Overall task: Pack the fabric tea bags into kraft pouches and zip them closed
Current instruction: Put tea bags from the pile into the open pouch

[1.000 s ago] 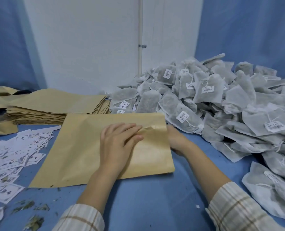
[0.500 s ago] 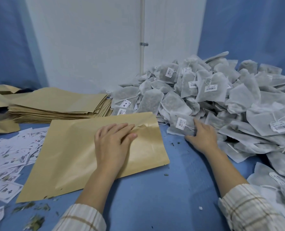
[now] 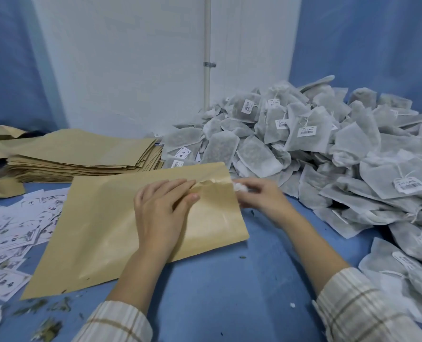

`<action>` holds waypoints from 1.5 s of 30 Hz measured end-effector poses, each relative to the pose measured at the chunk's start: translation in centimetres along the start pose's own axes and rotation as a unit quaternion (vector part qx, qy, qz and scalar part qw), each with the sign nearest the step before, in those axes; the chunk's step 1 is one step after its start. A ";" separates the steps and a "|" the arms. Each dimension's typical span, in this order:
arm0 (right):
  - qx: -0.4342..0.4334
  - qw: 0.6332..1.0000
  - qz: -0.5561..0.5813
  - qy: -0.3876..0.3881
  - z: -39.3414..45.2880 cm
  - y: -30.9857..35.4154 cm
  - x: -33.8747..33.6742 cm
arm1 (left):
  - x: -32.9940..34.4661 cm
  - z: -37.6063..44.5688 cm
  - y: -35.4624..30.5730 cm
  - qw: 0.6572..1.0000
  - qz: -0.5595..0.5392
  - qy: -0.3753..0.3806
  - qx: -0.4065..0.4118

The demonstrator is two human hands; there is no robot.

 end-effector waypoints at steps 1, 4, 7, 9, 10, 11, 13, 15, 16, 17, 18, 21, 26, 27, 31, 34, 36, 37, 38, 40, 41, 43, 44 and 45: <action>-0.006 0.998 -0.039 0.054 0.1 0.5 1.5 | 0.2 0.0 -0.3 1.000 -0.007 0.006 0.010; 0.018 0.975 -0.127 0.182 0.3 0.8 4.5 | 0.1 0.0 -0.5 1.000 -0.015 0.001 0.021; 0.018 0.969 -0.206 0.138 1.2 0.1 3.4 | -0.2 0.2 -0.1 1.000 -0.001 -0.001 0.016; 0.005 0.971 -0.238 0.000 2.2 0.0 1.3 | -0.4 0.1 0.2 1.000 0.017 -0.008 0.010; 0.022 0.960 -0.269 -0.080 2.9 -0.4 -0.1 | -0.4 0.1 0.4 1.000 0.025 -0.013 0.002; 0.046 0.935 -0.317 -0.151 3.5 -1.2 -1.5 | -0.5 0.2 0.6 0.999 0.032 -0.017 -0.006; 0.096 0.869 -0.446 -0.192 4.7 -3.1 -3.4 | -0.7 0.3 1.0 0.999 0.043 -0.024 -0.019; 0.137 0.833 -0.510 -0.168 5.6 -4.6 -4.1 | -0.8 0.5 1.3 0.998 0.049 -0.032 -0.025; 0.151 0.830 -0.515 -0.151 5.9 -5.2 -4.2 | -0.9 0.5 1.4 0.998 0.050 -0.034 -0.027; 0.163 0.832 -0.512 -0.138 6.2 -5.8 -4.2 | -0.9 0.5 1.4 0.998 0.051 -0.036 -0.028; 0.174 0.832 -0.510 -0.135 6.4 -6.3 -4.3 | -0.9 0.5 1.5 0.998 0.053 -0.036 -0.029; 0.147 0.817 -0.518 -0.207 6.1 -6.2 -4.8 | -0.9 0.5 1.5 0.997 0.056 -0.037 -0.029; 0.072 0.914 -0.250 -0.310 4.0 -4.7 -4.8 | -1.0 0.5 1.5 0.997 0.057 -0.044 -0.029; 0.087 0.946 -0.086 -0.299 3.8 -4.4 -4.8 | -1.0 0.4 1.6 0.997 0.056 -0.044 -0.030; 0.100 0.933 0.312 -0.148 3.8 -3.0 -3.3 | -0.9 0.7 1.7 0.997 0.055 -0.045 -0.034; 0.114 0.942 0.310 -0.057 3.1 -2.4 -1.8 | -1.0 0.7 1.8 0.997 0.046 -0.047 -0.038; 0.115 0.949 0.291 0.030 2.7 -1.6 0.1 | -1.2 0.7 1.7 0.998 0.031 -0.049 -0.031; 0.111 0.958 0.253 0.080 2.6 -1.0 1.3 | -1.1 0.7 1.4 0.999 0.012 -0.043 -0.025; 0.112 0.965 0.202 0.124 2.4 -0.5 2.5 | -0.9 0.7 1.0 0.999 -0.010 -0.032 -0.012; 0.113 0.974 0.079 0.178 2.3 0.3 4.5 | -0.3 0.6 0.1 0.998 -0.057 -0.001 0.011; 0.124 0.975 0.020 0.184 2.4 0.3 5.0 | -0.1 0.5 -0.4 0.997 -0.067 0.006 0.024; 0.164 0.965 -0.031 0.204 2.2 0.0 5.5 | -0.1 0.3 -0.9 0.996 -0.072 0.003 0.043; 0.175 0.960 -0.045 0.215 1.9 0.2 5.6 | -0.2 0.3 -1.0 0.996 -0.076 0.001 0.045; 0.182 0.954 -0.061 0.230 1.9 0.0 5.6 | -0.3 0.2 -1.1 0.996 -0.082 0.000 0.043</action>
Point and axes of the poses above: each hand's wrist, its own z-axis towards the middle knuckle, its own x-axis out of the palm, y = z × x, the point moved 5 cm from there along z, towards the middle knuckle, and after that the axes turned 15 degrees about -z, right-handed, at the moved point
